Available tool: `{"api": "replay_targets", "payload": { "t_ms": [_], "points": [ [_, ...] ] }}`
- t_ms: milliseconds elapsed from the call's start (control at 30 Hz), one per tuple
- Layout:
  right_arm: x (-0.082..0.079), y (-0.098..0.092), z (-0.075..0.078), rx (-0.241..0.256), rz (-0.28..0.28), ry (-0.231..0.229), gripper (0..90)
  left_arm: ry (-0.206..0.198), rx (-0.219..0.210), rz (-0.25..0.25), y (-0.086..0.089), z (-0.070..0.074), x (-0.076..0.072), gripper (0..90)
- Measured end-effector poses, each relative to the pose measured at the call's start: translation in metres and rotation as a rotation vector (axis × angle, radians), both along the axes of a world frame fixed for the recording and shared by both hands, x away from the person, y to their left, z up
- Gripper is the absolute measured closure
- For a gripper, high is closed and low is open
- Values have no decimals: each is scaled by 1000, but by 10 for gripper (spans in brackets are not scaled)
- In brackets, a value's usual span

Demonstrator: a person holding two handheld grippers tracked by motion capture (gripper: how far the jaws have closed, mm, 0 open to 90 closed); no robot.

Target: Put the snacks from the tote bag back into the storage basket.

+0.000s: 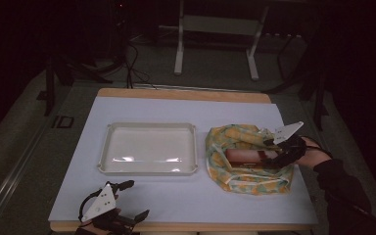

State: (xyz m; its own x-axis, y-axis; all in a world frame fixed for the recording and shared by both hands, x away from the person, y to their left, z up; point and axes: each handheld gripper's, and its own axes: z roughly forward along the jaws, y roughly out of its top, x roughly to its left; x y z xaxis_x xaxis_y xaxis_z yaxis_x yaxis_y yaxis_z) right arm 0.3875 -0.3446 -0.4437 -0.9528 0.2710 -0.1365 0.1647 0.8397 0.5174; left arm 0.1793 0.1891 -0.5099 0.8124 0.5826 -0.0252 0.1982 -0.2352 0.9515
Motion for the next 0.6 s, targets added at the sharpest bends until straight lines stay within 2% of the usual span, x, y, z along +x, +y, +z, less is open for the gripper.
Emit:
{"api": "replay_targets", "payload": {
  "t_ms": [100,333,400,600],
  "points": [
    [2,3,-3,-46,10,9,281,1,1,3,0,0,0,13],
    [8,6,-12,-82,26,33,281,-1,2,7,0,0,0,13],
    [9,7,-14,-94,29,21,283,0,3,7,0,0,0,13],
    [11,10,-19,-134,44,35,291,-2,8,8,0,0,0,13]
  ]
}}
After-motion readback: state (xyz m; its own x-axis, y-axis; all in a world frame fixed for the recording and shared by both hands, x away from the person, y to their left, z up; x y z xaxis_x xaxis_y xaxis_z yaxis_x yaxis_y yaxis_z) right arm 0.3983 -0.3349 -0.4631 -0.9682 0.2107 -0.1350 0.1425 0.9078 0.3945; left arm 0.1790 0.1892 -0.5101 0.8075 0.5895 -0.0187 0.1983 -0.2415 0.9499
